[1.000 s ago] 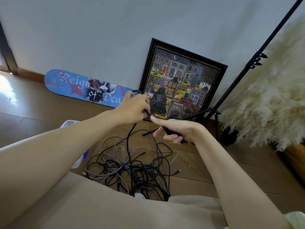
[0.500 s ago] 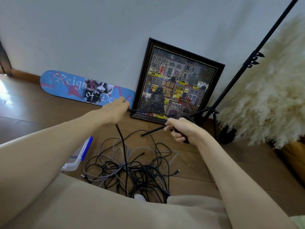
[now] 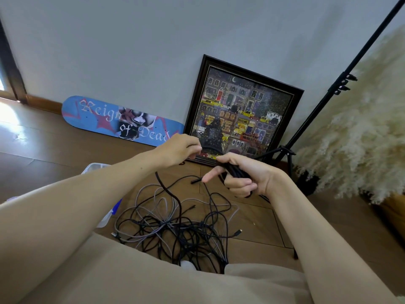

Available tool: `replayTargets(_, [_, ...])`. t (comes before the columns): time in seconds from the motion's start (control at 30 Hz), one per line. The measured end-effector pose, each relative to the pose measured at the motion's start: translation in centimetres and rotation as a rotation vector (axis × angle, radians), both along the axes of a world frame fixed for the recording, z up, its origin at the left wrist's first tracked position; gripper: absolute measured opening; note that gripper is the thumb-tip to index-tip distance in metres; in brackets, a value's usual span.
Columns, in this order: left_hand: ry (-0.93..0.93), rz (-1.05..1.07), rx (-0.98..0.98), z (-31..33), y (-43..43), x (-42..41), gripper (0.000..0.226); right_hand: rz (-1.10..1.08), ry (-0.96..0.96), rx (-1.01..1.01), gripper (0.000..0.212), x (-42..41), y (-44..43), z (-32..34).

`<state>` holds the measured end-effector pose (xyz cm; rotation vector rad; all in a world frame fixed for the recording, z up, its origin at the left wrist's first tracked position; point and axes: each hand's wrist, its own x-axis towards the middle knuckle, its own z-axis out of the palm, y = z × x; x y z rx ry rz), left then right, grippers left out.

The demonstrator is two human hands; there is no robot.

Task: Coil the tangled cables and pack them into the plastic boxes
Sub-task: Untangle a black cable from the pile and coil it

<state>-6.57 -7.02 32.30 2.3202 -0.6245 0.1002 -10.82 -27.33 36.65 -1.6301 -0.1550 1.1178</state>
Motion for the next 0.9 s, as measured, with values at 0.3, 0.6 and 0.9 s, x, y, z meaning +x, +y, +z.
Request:
replayTargets(0.3, [0.070,-0.103,-0.124,-0.5,-2.1,-0.3,0.028,-0.021,0.153,0.716,0.040,0.2,0.4,0.0])
replayTargets(0.6, [0.481,-0.111,-0.511,0.8,-4.1,-2.7,0.023,-0.217,0.132,0.982,0.047,0.2,0.5,0.6])
replayTargets(0.9, [0.695,-0.122,-0.636,0.5,-4.5,-2.6,0.025,-0.671,-0.015,1.017,0.054,-0.5,1.2,1.3])
